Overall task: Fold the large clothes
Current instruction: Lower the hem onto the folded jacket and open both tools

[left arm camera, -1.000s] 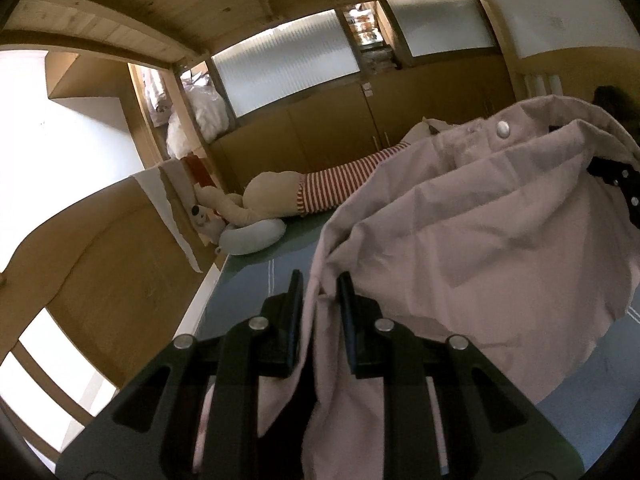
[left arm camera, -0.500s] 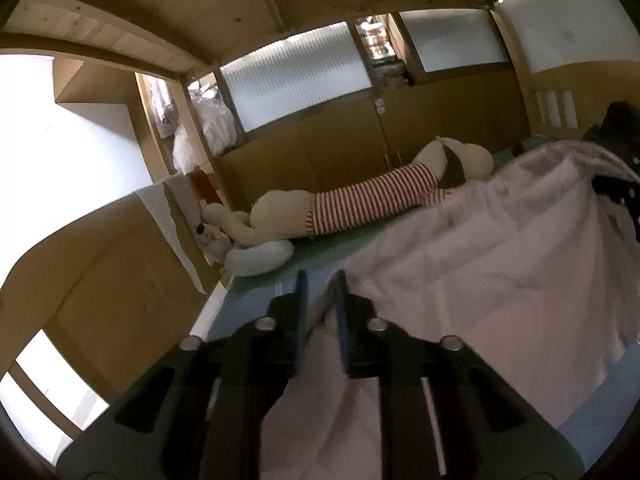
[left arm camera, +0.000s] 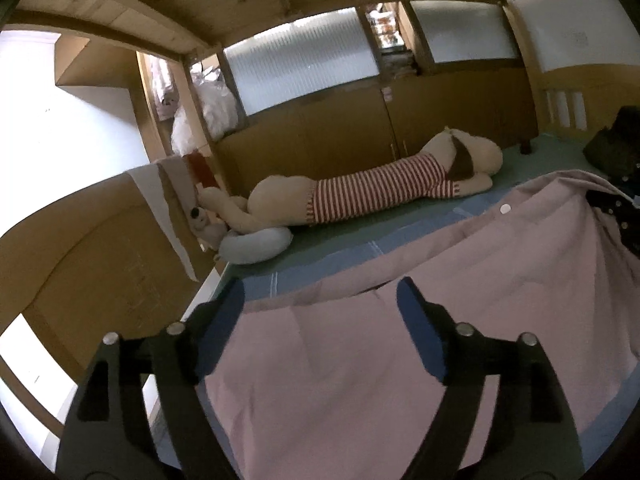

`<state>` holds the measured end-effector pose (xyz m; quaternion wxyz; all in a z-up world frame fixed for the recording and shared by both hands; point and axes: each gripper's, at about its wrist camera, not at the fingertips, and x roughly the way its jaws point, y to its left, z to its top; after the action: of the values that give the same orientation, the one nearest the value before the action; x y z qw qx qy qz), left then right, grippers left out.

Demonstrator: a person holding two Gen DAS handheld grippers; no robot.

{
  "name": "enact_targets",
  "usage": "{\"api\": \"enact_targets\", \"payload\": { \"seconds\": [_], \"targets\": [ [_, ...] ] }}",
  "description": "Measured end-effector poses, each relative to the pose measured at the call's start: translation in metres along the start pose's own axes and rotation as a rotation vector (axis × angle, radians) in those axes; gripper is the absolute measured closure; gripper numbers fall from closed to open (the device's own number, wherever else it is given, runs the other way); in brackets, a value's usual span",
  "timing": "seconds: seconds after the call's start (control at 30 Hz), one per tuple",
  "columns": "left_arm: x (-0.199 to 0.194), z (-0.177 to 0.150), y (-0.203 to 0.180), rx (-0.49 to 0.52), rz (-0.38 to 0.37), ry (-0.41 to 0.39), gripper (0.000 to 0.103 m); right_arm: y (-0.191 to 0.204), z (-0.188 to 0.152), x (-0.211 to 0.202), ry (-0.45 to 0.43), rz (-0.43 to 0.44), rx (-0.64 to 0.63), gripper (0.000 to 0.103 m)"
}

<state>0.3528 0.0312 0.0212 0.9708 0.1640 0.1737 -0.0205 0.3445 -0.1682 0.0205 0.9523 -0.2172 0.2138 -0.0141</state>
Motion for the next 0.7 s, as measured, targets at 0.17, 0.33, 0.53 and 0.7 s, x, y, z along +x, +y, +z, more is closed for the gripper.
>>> {"api": "enact_targets", "payload": {
  "seconds": [0.17,0.33,0.53,0.7],
  "targets": [
    [0.016,-0.021,-0.006,-0.037,-0.1,0.116,0.005,0.0,-0.008,0.041,0.052,0.009,0.023,0.095],
    [0.043,-0.062,-0.021,-0.117,-0.2,0.26,0.003,-0.002,-0.025,0.078,0.107,0.026,0.068,0.095],
    [0.087,-0.104,-0.04,-0.171,-0.223,0.384,0.002,-0.001,-0.04,0.091,0.112,0.014,0.085,0.05],
    [0.111,-0.109,-0.035,-0.247,-0.263,0.437,0.002,-0.028,-0.031,0.08,0.089,0.018,0.194,0.019]
  ]
}}
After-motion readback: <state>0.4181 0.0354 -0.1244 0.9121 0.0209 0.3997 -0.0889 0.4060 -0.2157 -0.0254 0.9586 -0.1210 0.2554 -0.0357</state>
